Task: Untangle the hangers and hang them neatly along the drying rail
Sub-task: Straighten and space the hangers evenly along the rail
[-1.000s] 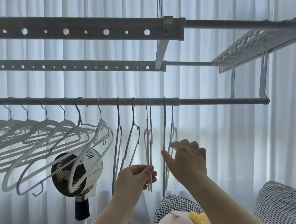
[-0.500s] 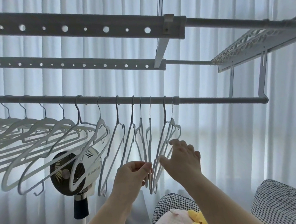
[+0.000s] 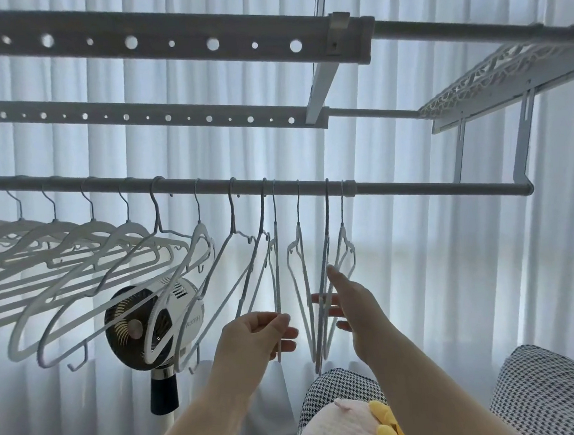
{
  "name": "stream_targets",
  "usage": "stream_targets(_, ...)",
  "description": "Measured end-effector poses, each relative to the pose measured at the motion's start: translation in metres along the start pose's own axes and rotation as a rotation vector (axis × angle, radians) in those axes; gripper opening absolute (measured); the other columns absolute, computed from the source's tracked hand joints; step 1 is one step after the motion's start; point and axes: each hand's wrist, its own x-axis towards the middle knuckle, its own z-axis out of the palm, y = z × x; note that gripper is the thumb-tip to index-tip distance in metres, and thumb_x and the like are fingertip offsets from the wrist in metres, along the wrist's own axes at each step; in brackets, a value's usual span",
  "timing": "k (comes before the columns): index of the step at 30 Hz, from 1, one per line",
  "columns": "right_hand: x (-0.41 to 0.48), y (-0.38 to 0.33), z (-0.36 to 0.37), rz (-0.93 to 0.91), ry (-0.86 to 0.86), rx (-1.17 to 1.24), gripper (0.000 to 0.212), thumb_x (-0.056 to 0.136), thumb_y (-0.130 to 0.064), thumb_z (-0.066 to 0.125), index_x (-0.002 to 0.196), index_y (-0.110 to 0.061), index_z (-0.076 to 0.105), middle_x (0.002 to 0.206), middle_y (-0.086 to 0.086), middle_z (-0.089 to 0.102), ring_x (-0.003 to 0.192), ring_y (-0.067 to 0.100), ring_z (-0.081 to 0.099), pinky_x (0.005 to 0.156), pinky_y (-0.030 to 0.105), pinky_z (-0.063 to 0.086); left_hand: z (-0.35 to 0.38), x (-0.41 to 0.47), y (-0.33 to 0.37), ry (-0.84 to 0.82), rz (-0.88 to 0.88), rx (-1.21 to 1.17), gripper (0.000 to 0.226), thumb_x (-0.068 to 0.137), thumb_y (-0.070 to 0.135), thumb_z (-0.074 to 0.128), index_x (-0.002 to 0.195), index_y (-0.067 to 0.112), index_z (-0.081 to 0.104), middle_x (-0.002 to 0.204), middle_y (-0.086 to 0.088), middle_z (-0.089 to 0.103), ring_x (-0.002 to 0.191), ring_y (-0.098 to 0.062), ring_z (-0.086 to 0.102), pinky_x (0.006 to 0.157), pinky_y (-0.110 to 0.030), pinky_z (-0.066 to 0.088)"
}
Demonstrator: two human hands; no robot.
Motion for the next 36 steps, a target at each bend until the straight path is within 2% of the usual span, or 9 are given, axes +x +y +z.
stream_targets(3,-0.003,0.000,0.001,-0.018,-0.021,-0.055,0.043,0.093,-0.027,0.049,0.126,-0.001,0.046,0.073,-0.003,0.061,0.064,0.010,0.050,0.055,0.020,0.034,0.000,0.000,0.000,-0.005,-0.015,-0.022,0.010,0.085,0.011,0.060,0.076,0.011,0.062,0.050,0.007,0.070,0.046,-0.002,0.065,0.077,-0.029,0.050)
stream_targets(6,-0.005,0.002,-0.001,-0.038,-0.032,-0.086,0.034,0.093,-0.017,0.047,0.122,0.000,0.049,0.072,0.000,0.061,0.060,0.012,0.050,0.047,0.016,0.039,0.001,-0.001,0.000,-0.004,-0.021,-0.041,0.007,0.084,0.010,0.061,0.077,0.011,0.062,0.050,0.005,0.069,0.046,-0.003,0.065,0.078,-0.030,0.051)
stream_targets(10,-0.006,0.004,-0.007,-0.074,0.015,-0.102,0.034,0.094,-0.019,0.046,0.124,-0.005,0.045,0.073,-0.001,0.063,0.056,0.013,0.051,0.056,0.022,0.033,0.001,-0.002,-0.001,-0.005,-0.016,-0.048,0.007,0.083,0.008,0.062,0.080,0.014,0.061,0.051,0.004,0.070,0.047,-0.004,0.064,0.079,-0.033,0.051)
stream_targets(15,-0.009,0.006,-0.020,-0.099,0.082,-0.168,0.039,0.093,-0.013,0.044,0.130,-0.007,0.038,0.083,0.003,0.062,0.055,0.015,0.052,0.057,0.022,0.035,-0.001,-0.004,-0.001,-0.006,0.014,-0.026,0.016,0.083,0.005,0.062,0.078,0.019,0.057,0.048,0.007,0.068,0.045,0.001,0.063,0.070,-0.026,0.049)
stream_targets(17,-0.010,0.006,-0.023,-0.154,0.156,-0.253,0.043,0.092,-0.009,0.044,0.134,-0.008,0.035,0.097,0.008,0.058,0.069,0.020,0.056,0.064,0.024,0.040,-0.002,-0.005,-0.001,-0.003,0.034,0.001,0.020,0.083,0.005,0.062,0.077,0.022,0.056,0.049,0.008,0.067,0.044,0.001,0.062,0.067,-0.025,0.049)
stream_targets(20,-0.015,0.007,-0.026,-0.325,0.338,-0.616,0.050,0.089,-0.009,0.045,0.138,-0.016,0.033,0.131,0.006,0.045,0.120,0.023,0.043,0.100,0.029,0.032,-0.003,-0.006,0.000,-0.011,0.048,0.011,0.021,0.081,0.004,0.064,0.076,0.023,0.056,0.047,0.009,0.067,0.043,0.001,0.062,0.066,-0.025,0.049)
stream_targets(24,-0.029,0.001,-0.013,-0.604,0.400,-0.862,0.035,0.090,-0.013,0.046,0.125,-0.017,0.052,0.130,-0.004,0.053,0.125,0.016,0.039,0.101,0.021,0.023,-0.004,-0.006,0.001,-0.028,0.047,0.005,0.017,0.079,0.002,0.066,0.082,0.017,0.059,0.046,0.009,0.067,0.042,0.000,0.061,0.065,-0.025,0.049)
stream_targets(29,-0.027,-0.007,0.001,-0.495,0.302,-0.903,0.038,0.094,-0.020,0.042,0.131,-0.013,0.044,0.135,-0.001,0.050,0.128,0.016,0.041,0.103,0.023,0.029,-0.005,-0.004,0.001,-0.035,0.047,-0.001,0.019,0.078,0.001,0.067,0.094,0.009,0.060,0.045,0.008,0.067,0.041,0.000,0.061,0.064,-0.024,0.048)
stream_targets(36,-0.019,-0.008,-0.002,-0.307,0.257,-0.921,0.037,0.095,-0.013,0.036,0.131,-0.007,0.037,0.137,0.007,0.046,0.127,0.024,0.042,0.098,0.029,0.034,-0.009,-0.002,-0.002,-0.047,0.060,0.016,0.022,0.079,0.002,0.066,0.099,0.007,0.062,0.046,0.007,0.067,0.041,0.000,0.060,0.063,-0.023,0.048)
